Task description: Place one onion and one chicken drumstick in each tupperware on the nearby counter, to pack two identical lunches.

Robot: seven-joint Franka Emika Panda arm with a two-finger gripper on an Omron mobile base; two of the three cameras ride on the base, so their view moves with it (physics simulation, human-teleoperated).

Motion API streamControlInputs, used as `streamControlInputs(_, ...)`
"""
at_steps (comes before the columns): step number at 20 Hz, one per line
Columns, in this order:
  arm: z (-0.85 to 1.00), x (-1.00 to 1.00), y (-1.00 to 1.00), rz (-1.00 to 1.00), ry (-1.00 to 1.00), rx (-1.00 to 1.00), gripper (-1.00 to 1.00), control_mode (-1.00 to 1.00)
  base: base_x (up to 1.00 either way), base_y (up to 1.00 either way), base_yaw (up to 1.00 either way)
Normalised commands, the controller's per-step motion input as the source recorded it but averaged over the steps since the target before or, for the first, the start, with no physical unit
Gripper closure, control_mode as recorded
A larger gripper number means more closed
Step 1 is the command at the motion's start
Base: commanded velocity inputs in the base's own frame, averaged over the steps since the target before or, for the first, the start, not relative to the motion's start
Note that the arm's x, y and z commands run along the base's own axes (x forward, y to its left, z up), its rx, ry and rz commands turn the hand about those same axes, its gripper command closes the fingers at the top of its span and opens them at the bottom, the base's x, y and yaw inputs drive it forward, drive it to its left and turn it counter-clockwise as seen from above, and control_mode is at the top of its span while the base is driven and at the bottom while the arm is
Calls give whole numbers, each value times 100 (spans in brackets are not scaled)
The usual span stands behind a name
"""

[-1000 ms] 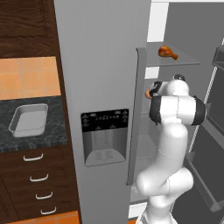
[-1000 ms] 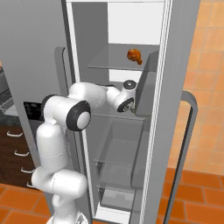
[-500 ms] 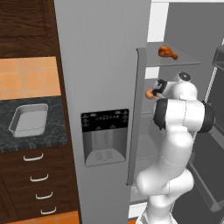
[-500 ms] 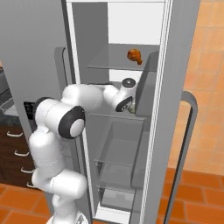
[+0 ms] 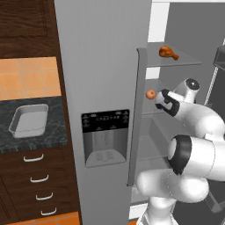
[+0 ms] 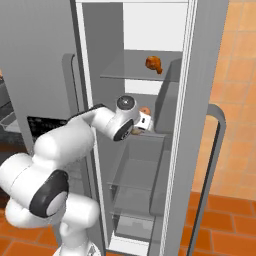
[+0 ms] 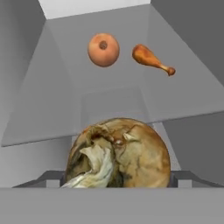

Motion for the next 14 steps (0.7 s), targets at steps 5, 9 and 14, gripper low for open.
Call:
streamControlInputs(5, 87, -100, 28, 7, 1, 0, 100, -100, 0, 0, 0)
streamControlInputs(9, 59, -100, 31, 6, 7, 0, 100, -100, 0, 0, 0)
streamControlInputs(14, 9, -100, 16, 6, 5, 0, 100, -100, 0, 0, 0)
